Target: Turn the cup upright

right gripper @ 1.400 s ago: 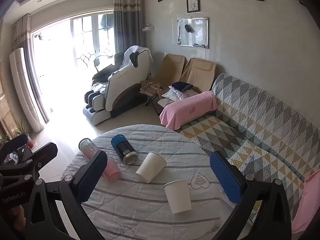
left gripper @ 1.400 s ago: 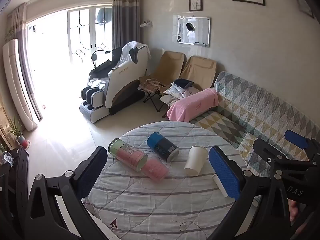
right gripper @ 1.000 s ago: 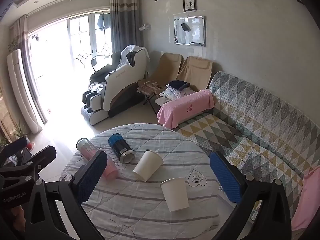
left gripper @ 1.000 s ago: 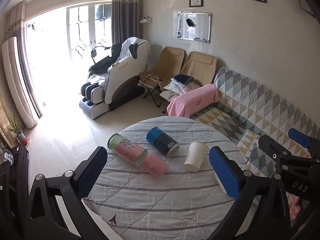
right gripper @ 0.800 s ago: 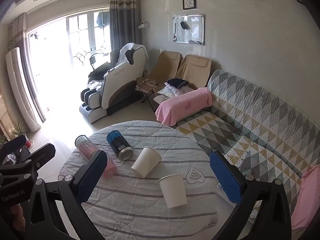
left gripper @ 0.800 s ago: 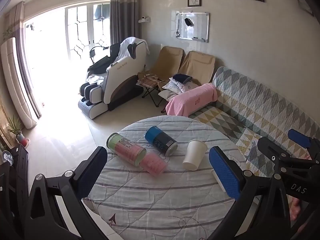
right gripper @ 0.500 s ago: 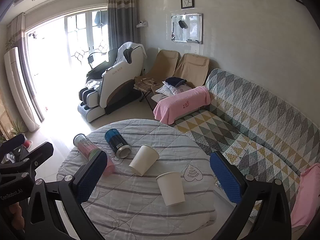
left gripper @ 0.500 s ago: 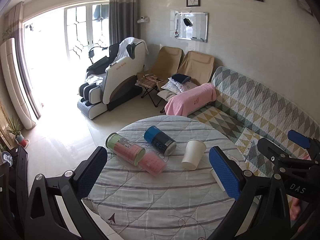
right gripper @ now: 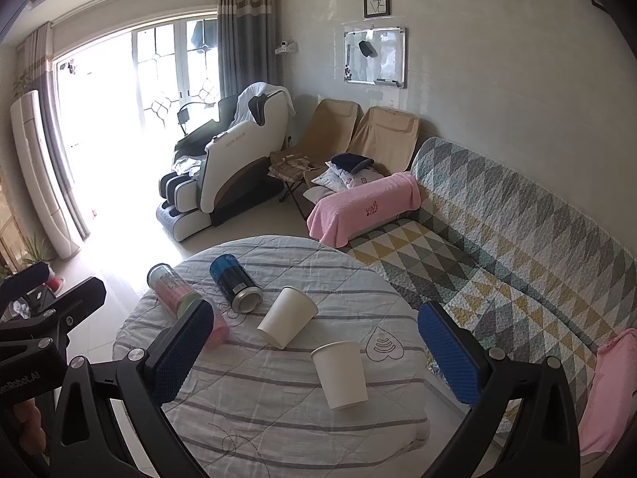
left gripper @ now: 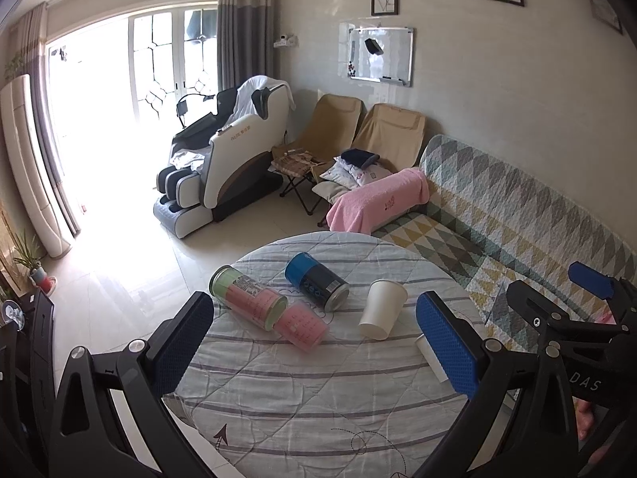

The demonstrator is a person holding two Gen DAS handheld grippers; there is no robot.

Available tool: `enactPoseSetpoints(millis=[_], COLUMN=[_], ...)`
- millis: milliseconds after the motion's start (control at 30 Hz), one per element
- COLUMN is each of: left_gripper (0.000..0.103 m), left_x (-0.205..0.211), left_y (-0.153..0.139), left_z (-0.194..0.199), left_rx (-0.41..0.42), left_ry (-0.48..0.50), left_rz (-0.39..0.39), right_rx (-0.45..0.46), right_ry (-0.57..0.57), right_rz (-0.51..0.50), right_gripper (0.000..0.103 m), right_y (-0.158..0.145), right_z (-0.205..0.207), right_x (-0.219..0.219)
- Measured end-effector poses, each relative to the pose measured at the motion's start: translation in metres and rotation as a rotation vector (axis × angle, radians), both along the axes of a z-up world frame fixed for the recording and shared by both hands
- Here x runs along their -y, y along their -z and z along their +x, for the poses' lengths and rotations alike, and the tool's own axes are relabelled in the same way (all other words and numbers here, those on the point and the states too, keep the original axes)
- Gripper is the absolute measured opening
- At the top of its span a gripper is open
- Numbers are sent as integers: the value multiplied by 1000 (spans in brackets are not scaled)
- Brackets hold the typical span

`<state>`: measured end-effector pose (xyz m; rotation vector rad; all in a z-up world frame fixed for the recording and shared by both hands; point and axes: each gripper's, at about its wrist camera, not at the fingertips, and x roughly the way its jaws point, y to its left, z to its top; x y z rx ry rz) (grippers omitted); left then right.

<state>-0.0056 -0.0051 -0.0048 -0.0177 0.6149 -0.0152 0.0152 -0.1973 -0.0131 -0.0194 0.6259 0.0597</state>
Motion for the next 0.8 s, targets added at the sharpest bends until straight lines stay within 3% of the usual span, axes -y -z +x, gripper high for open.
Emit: enactPoseSetpoints(millis=[800], left_gripper=[103], left_x=[-7], left_y=[1], left_z=[5], left_rx=[-10], left_ry=[-13], left_rz=[1], right_rx=[-14], right_ry=[-8], right_rz=[-2], right_gripper=[103], right_y=[7], right_z=[2], right_x=[-7])
